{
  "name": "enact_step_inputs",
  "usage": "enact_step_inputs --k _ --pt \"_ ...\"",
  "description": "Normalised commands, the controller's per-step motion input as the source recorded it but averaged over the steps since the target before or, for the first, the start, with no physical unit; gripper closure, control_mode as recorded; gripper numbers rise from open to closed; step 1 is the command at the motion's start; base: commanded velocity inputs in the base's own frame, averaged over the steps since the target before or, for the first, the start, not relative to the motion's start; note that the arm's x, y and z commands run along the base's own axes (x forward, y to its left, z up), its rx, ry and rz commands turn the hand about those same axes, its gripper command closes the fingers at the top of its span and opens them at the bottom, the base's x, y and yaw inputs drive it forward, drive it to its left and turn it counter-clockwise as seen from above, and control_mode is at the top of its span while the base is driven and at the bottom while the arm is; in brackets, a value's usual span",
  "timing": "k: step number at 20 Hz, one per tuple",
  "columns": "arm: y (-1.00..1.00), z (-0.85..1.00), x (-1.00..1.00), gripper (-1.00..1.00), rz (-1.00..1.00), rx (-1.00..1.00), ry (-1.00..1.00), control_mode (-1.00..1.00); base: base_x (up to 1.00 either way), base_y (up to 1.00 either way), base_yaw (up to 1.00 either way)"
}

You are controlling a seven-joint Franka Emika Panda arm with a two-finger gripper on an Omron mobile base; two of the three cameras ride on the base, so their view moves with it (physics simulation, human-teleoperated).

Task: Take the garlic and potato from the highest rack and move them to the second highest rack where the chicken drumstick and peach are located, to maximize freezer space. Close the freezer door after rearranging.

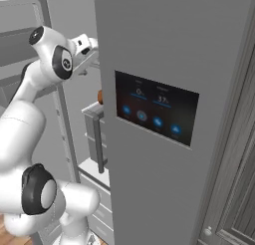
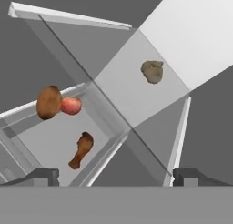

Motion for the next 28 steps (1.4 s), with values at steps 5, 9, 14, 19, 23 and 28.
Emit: enact_step_inputs --k 5,9,14,19,23,28 --pt "-0.12 0.00 0.43 -1.00 0.00 0.02 0.00 -1.00 0.00 0.00 0.00" --pt "-0.04 0.05 0.40 -1.00 0.00 0.00 0.00 -1.00 0.00 0.00 0.00" --pt "-0.05 0.18 0.37 -1.00 0.00 0.00 0.00 -1.00 0.00 0.00 0.00" --pt "-0.07 0.08 0.41 -1.00 0.00 0.00 0.00 -1.00 0.00 0.00 0.00" --pt "-0.09 0.00 0.45 -1.00 0.00 0.00 0.00 -1.00 0.00 0.00 0.00" --pt "-0.14 0.00 0.52 -1.00 0.00 0.00 0.06 -1.00 0.00 0.00 0.00"
